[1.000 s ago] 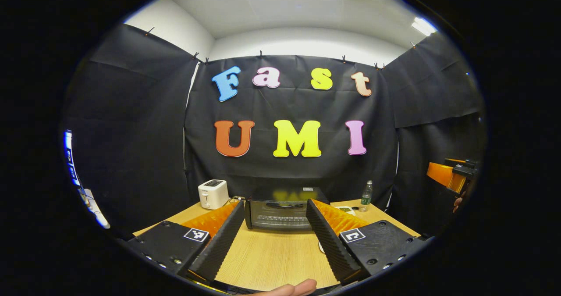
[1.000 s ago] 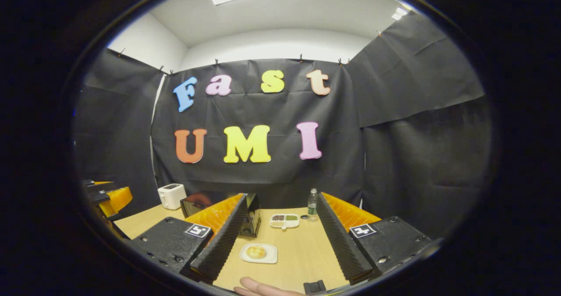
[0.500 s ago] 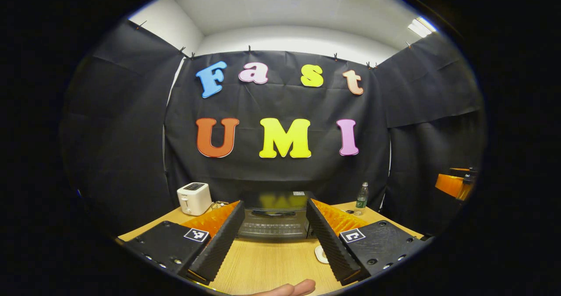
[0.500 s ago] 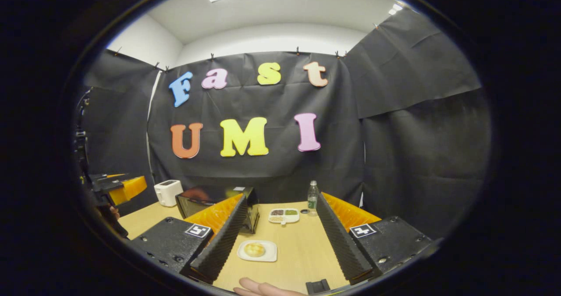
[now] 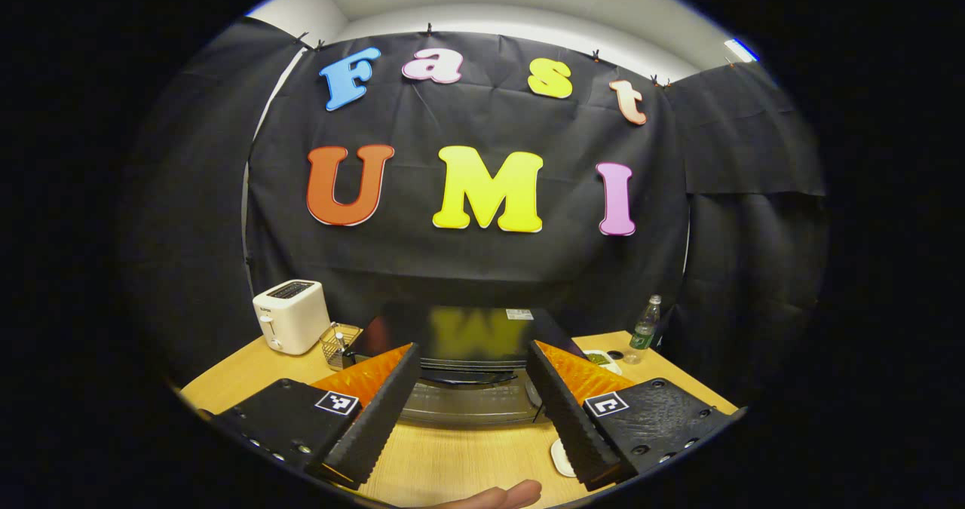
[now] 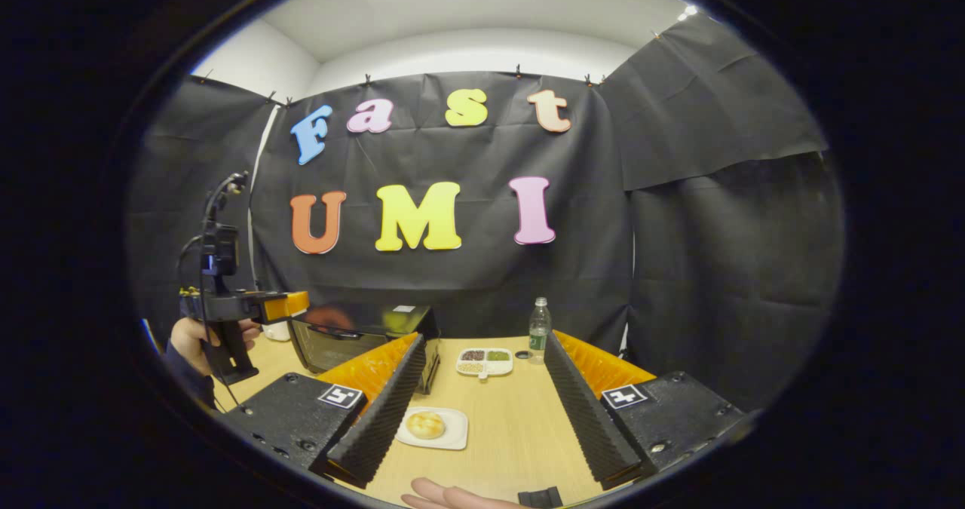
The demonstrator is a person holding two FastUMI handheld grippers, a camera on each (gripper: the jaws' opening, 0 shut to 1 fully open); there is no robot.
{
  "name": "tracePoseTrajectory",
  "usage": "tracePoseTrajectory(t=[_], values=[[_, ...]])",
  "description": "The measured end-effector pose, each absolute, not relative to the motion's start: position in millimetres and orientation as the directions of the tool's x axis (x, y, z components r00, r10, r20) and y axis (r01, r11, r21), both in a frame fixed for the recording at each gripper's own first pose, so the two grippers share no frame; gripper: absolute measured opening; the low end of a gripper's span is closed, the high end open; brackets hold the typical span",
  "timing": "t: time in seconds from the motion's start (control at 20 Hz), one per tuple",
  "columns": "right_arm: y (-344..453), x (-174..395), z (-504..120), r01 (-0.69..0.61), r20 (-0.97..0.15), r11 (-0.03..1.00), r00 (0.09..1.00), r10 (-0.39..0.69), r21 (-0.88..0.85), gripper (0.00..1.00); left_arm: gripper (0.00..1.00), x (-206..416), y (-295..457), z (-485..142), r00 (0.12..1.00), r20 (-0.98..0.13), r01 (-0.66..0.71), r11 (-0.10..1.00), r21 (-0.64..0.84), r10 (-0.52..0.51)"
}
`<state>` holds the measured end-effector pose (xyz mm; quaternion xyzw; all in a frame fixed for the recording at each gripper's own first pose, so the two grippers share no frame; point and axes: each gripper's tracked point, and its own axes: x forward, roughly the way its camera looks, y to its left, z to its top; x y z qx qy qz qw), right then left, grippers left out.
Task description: Open the electric oven with the left hand, put the food in, and close the electric oven.
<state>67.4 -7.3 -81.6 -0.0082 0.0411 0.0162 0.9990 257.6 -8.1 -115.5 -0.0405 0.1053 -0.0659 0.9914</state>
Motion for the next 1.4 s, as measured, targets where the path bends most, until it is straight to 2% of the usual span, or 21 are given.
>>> tracePoseTrajectory(t=[0.25,0.5,0.65,0.75,1.0,1.4], values=[[-9.6,69.9,-89.1,-0.061,-0.094,0.998,0.994,0.059,-0.019,1.00,0.93,300.4,-8.5,-159.8,0.945,-0.299,0.120,0.991,-0.062,-0.133],[-12.8,59.0,-80.6,-0.075,-0.054,0.996,0.996,0.073,-0.036,1.00,0.93,313.7,-20.4,-184.4,0.918,-0.361,0.152,0.987,-0.057,-0.162],[-9.7,53.4,-75.3,-0.087,-0.034,0.994,0.996,0.085,-0.058,1.00,0.95,319.4,-17.8,-195.6,0.908,-0.394,0.142,0.990,-0.023,-0.140],[-7.6,48.8,-76.1,-0.097,-0.033,0.993,0.995,0.095,-0.064,1.00,0.99,317.1,-14.0,-196.7,0.908,-0.400,0.129,0.991,-0.019,-0.126],[-15.2,42.2,-76.9,-0.077,-0.039,0.995,0.996,0.074,-0.064,1.00,0.99,298.3,-12.5,-200.0,0.891,-0.438,0.124,0.992,-0.026,-0.122],[-11.9,26.4,-79.4,-0.080,-0.044,0.995,0.996,0.077,-0.068,1.00,0.99,241.2,-8.7,-215.9,0.893,-0.432,0.127,0.991,-0.028,-0.127]])
